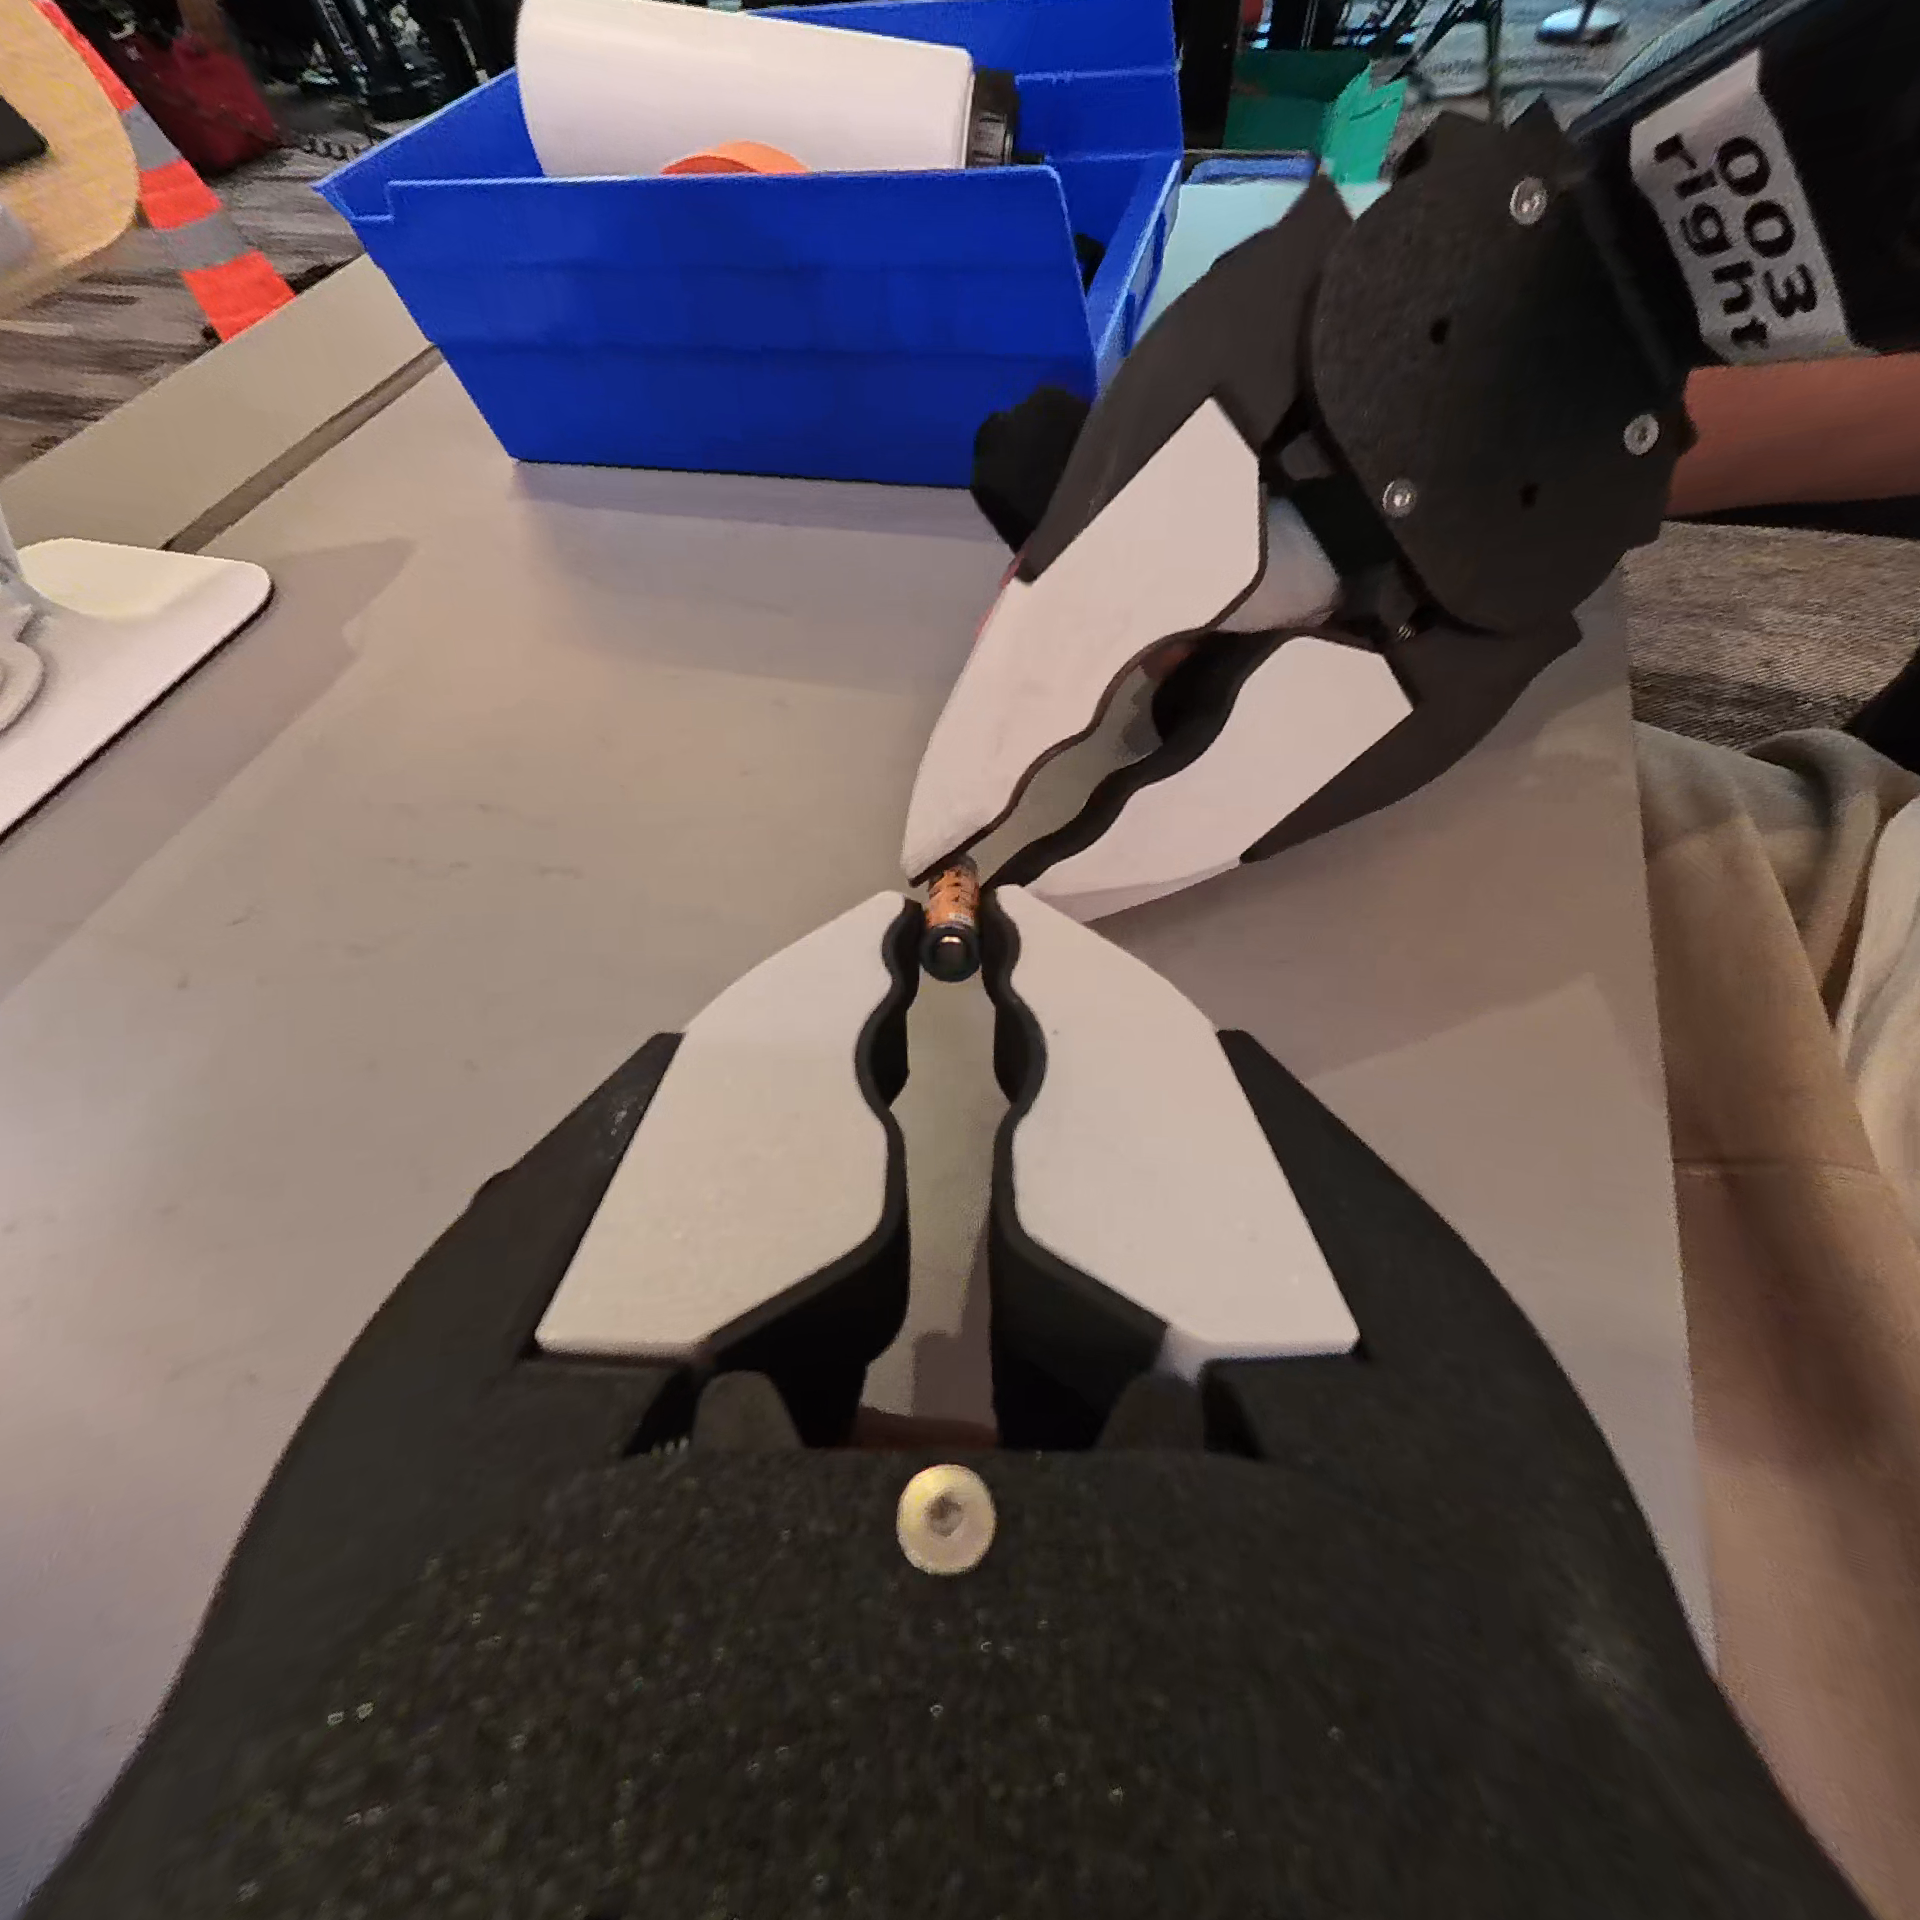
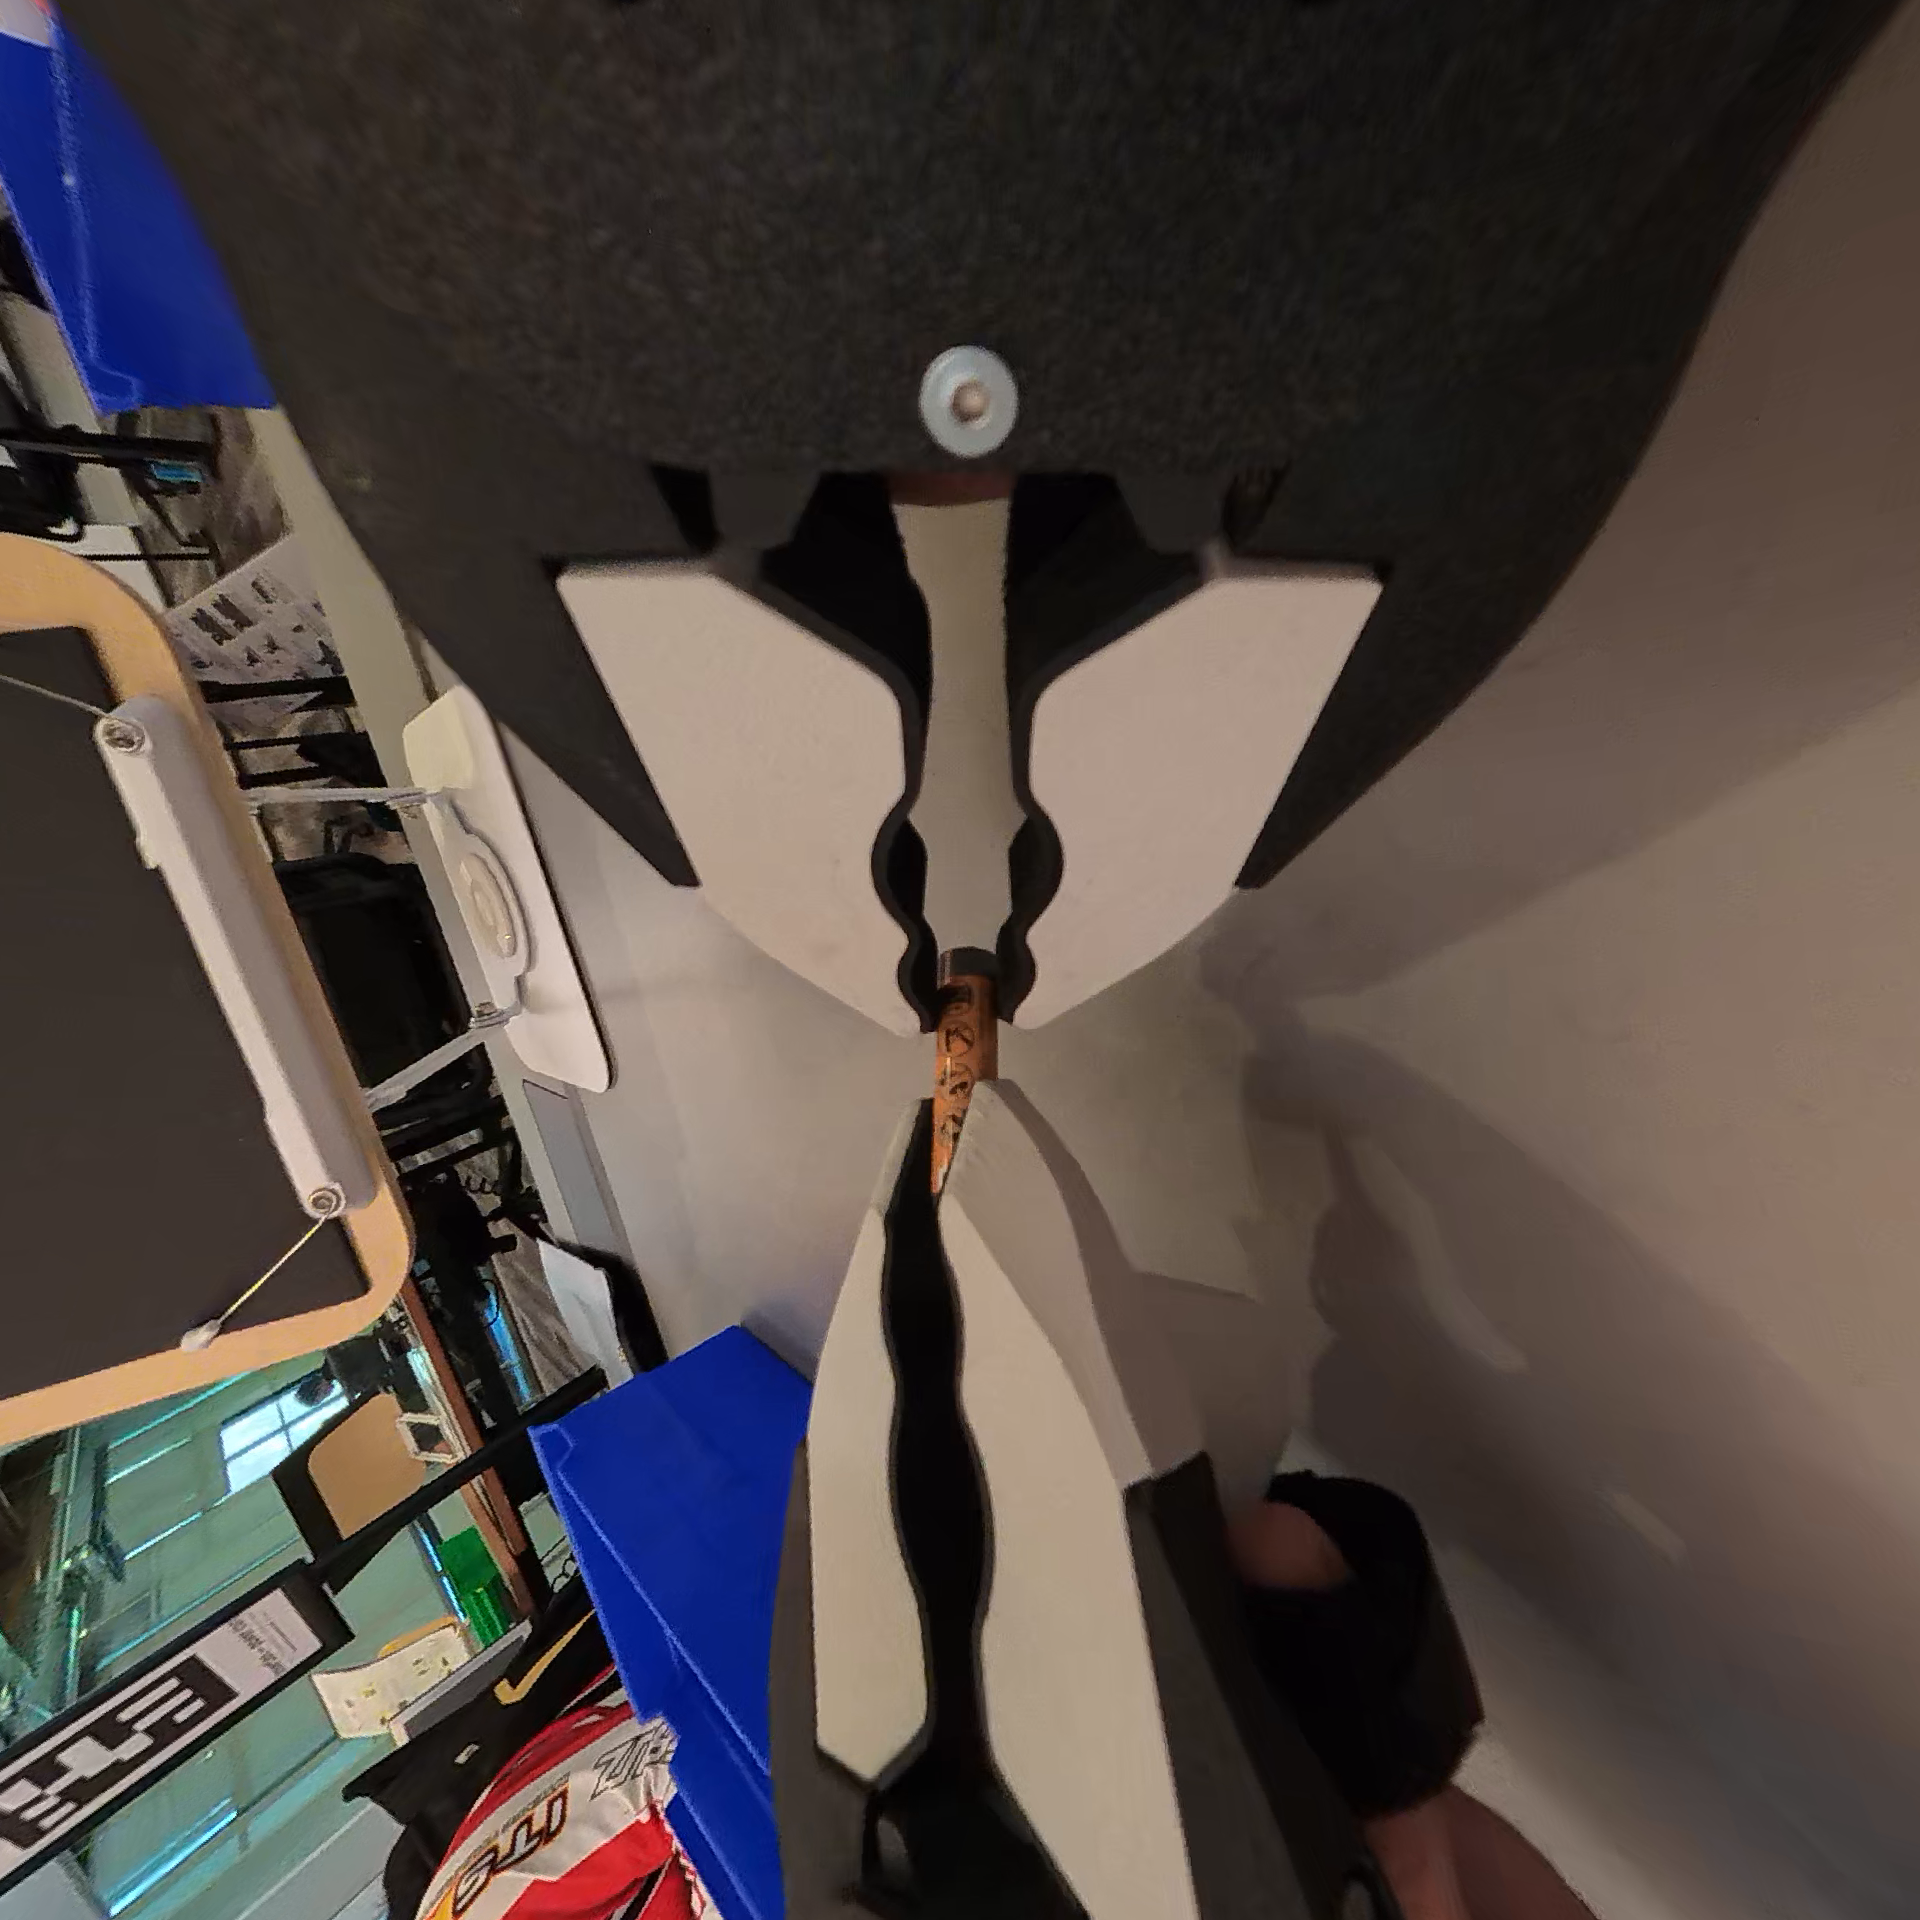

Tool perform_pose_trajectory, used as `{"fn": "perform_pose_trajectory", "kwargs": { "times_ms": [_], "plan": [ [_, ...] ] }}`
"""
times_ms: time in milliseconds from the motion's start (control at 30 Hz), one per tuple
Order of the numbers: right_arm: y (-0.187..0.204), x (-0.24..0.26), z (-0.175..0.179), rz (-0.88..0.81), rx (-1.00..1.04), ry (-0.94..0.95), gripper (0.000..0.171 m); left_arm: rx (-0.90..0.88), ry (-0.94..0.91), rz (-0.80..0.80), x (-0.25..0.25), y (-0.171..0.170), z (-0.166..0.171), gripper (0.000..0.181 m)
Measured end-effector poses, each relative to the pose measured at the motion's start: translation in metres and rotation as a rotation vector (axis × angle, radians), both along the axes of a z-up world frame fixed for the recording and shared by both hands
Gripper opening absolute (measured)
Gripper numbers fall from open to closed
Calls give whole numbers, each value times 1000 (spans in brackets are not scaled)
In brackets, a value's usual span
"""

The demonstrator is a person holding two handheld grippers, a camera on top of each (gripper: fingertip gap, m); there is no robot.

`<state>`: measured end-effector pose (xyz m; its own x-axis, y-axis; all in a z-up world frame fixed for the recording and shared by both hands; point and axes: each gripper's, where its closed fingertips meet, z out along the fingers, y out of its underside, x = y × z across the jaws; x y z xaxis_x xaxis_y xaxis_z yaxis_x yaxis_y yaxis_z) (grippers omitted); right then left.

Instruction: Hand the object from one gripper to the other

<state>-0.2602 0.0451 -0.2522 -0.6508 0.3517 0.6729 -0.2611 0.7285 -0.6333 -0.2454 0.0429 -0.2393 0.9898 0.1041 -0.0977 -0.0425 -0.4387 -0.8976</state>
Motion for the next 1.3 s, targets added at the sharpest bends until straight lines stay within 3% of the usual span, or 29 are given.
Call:
{"fn": "perform_pose_trajectory", "kwargs": {
  "times_ms": [100, 167, 233, 367, 467, 600, 733, 1067, 1300],
  "plan": [
    [2, -2, -1, -23, -68, -71, 11, -23, 41, 14, -3, 0, -1, 10],
    [5, -4, 1, -41, -159, -161, 27, -9, 65, 29, -6, -1, 4, 10],
    [9, -8, 6, -62, -315, -304, 31, 48, 76, 50, -10, -2, 14, 10],
    [9, -10, 35, -17, -844, -738, 35, 293, -2, 94, -19, -8, 53, 10],
    [0, -11, 69, 77, -1287, -927, 67, 528, -122, 105, -21, -12, 84, 10],
    [-13, 3, 107, 195, -1593, -851, 39, 697, -203, 112, -15, -10, 101, 10],
    [-10, 3, 112, 248, -1855, -960, 37, 757, -210, 133, -12, -8, 109, 10],
    [-5, -2, 118, 282, -1872, -827, 10, 858, -478, 138, -11, 3, 106, 10],
    [-3, -4, 111, 302, -1843, -855, 10, 800, -465, 162, -12, 7, 97, 10]
  ]
}}
